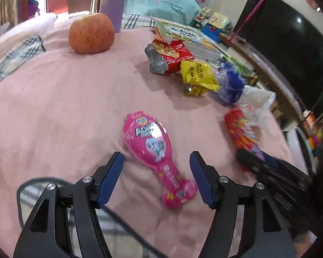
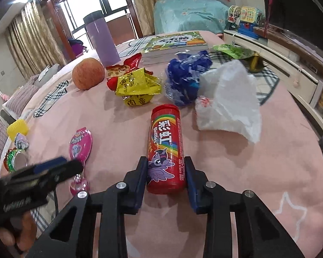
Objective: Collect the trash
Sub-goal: 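Grasp the pink AD candy with the left tool while the right tool grasps the red rainbow tube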
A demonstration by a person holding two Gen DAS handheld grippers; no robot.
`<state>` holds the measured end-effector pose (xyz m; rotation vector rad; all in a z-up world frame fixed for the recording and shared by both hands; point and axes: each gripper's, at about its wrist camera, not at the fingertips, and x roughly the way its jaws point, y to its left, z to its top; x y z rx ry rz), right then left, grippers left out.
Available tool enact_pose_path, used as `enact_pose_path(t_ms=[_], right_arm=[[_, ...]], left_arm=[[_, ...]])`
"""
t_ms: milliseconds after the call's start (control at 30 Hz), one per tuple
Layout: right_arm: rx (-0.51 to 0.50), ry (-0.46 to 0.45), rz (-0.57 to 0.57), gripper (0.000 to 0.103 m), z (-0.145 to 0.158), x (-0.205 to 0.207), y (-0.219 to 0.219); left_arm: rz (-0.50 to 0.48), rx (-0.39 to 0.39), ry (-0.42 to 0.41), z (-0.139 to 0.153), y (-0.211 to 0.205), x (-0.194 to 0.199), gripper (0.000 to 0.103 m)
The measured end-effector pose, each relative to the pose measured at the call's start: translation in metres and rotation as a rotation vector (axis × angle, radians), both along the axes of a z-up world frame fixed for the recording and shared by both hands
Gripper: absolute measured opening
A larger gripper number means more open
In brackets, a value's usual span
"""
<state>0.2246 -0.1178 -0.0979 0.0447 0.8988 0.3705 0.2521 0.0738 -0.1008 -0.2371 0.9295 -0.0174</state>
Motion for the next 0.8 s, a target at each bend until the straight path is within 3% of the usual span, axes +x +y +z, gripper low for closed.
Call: enact_pose_path(t_ms=[167, 333, 567, 800], right_arm=[[0.078, 0.015, -0.021, 0.034, -0.003, -0.004, -0.021], [0.129, 0.023, -0.023, 0.035, -0.004, 0.006, -0.024], [0.192, 0.048, 0.012, 0.042, -0.005, 0.016, -0.029], [0.123, 0.028, 0.066, 0.046, -0.003, 0.024, -0.014]], left_arm=[[-0.019, 0.102, -0.025, -0.004, -0.014, 0.005, 0.059], [-0.029, 0.113, -0.037, -0.006, -0.014, 0.004, 0.046], [-0.031, 0.116, -0.045, -0.005, -0.017, 0.003, 0.044], [-0.025, 0.116, -0.049, -0.006, -0.018, 0.001, 0.044]])
